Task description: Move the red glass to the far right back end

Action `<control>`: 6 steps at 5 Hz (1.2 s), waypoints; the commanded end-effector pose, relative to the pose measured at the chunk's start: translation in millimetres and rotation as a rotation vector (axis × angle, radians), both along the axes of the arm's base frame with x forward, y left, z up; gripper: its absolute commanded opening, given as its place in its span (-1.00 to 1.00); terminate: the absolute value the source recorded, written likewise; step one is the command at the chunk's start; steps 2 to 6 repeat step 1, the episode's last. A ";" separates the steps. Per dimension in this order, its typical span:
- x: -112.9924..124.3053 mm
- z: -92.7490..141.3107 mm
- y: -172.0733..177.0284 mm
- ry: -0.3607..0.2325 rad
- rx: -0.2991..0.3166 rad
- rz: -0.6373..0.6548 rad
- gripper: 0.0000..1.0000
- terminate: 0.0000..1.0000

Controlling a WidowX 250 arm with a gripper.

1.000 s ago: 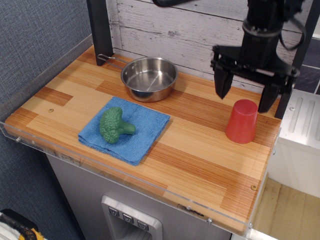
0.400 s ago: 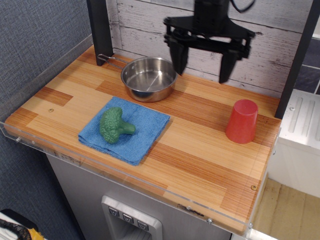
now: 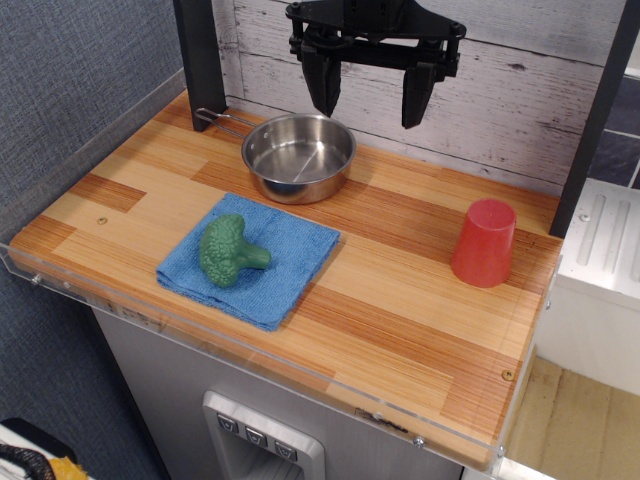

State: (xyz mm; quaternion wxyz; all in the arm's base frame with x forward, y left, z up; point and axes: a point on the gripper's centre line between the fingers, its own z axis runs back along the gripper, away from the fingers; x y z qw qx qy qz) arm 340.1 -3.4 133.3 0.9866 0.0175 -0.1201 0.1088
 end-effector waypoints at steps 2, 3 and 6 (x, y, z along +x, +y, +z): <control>-12.5 11.8 0.2 -0.038 -0.040 -0.033 1.00 1.00; -12.5 11.8 0.2 -0.038 -0.040 -0.033 1.00 1.00; -12.5 11.8 0.2 -0.038 -0.040 -0.033 1.00 1.00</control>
